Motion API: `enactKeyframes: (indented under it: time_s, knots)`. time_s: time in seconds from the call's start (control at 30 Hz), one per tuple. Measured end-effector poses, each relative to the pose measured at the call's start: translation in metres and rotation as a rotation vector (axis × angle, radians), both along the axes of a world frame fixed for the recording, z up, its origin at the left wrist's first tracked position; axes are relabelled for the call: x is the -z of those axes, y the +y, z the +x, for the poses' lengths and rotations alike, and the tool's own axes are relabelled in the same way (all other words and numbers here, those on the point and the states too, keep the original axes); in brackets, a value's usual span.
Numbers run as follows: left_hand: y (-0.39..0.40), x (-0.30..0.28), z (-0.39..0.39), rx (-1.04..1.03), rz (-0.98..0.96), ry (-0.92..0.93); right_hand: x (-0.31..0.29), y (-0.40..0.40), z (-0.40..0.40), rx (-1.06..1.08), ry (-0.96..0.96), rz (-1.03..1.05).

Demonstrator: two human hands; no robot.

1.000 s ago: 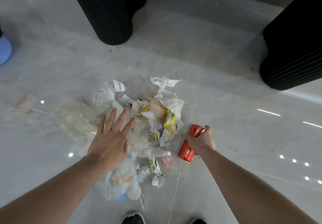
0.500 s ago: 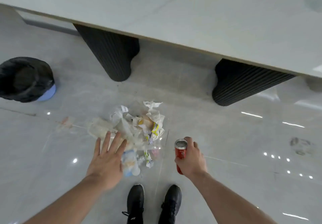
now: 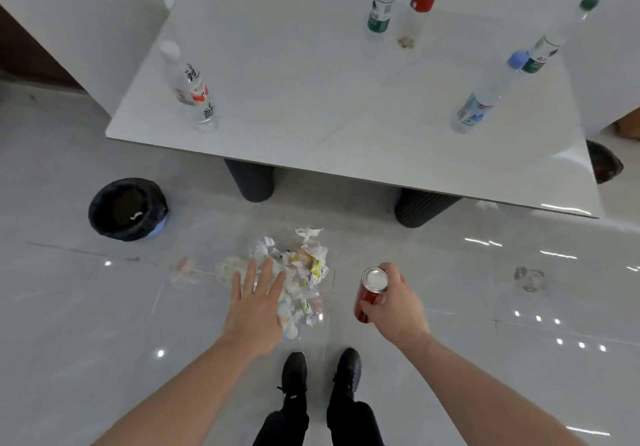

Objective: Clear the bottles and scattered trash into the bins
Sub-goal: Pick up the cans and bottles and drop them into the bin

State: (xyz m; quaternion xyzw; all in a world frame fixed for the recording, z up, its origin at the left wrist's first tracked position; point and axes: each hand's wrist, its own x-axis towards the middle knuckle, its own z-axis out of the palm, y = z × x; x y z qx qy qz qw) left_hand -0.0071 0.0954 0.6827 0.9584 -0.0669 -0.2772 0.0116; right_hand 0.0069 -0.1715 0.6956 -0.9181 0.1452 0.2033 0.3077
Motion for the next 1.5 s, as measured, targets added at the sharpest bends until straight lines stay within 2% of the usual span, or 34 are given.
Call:
enactKeyframes:
  time_s: [0.3, 0.43, 0.53, 0.8, 0.97, 1.1, 1.5]
  knots:
    - [0.009, -0.05, -0.015, 0.049, -0.013, -0.068, -0.062, -0.003, -0.039, 0.11, -0.119, -0.023]
    - [0.001, -0.059, -0.007, 0.063, -0.024, -0.095, -0.065, -0.012, -0.044, 0.186, -0.132, 0.033]
    - [-0.009, -0.062, -0.003, 0.083, 0.003, -0.095, -0.061, -0.022, -0.045, 0.33, -0.112, 0.102]
    - [-0.056, -0.067, 0.012, 0.07, 0.033, -0.094, -0.06, -0.078, -0.021, 0.663, 0.047, 0.388]
    - [-0.102, -0.078, 0.03, 0.065, 0.065, -0.135, -0.063, -0.128, -0.003, 0.898, 0.231, 0.761]
    - [-0.136, -0.088, 0.043, 0.038, 0.083, -0.176, -0.067, -0.169, 0.007, 0.934, 0.303, 0.922]
    - [-0.226, -0.127, 0.088, 0.059, 0.092, -0.28, -0.093, -0.25, 0.037, 0.998, 0.319, 1.204]
